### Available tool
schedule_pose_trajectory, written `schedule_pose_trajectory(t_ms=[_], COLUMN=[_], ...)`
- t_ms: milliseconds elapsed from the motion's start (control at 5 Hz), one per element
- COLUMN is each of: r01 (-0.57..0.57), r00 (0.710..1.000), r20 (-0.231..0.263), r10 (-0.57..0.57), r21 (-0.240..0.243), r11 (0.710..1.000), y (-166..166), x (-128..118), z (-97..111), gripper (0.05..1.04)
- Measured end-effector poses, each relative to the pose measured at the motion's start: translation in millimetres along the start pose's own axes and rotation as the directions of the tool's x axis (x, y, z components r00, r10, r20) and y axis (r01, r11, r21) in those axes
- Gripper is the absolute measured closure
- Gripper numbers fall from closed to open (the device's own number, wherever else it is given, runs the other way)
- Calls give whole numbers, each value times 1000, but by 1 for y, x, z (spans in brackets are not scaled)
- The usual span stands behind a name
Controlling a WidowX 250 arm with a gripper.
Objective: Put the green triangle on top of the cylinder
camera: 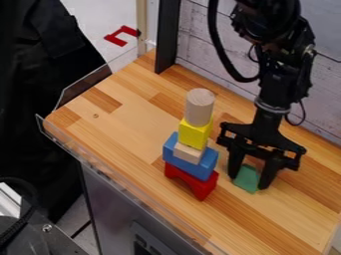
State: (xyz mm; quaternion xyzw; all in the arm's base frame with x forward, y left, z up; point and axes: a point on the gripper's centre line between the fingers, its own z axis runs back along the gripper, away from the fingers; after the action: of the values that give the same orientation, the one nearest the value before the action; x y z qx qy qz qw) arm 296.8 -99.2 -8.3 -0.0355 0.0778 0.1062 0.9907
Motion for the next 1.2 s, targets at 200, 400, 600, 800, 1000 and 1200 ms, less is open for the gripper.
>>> schedule_pose_trajectory(t_ms=[200, 400, 600, 800, 1000, 1200], r01=[15, 83, 125, 93, 23, -104], r00=[1000, 996, 987, 979, 981, 981], r20=[-7, 27, 100, 181, 195, 163], r10=[-14, -83, -124, -90, -18, 109], r21=[20, 3, -5, -10, -23, -42], r11=[1000, 997, 992, 996, 999, 994], y=[-2, -16, -31, -26, -12, 14], x=[-4, 4, 11, 2, -18, -37], z=[0, 37, 89, 142, 181, 207], gripper=[518, 518, 518, 518, 518, 518])
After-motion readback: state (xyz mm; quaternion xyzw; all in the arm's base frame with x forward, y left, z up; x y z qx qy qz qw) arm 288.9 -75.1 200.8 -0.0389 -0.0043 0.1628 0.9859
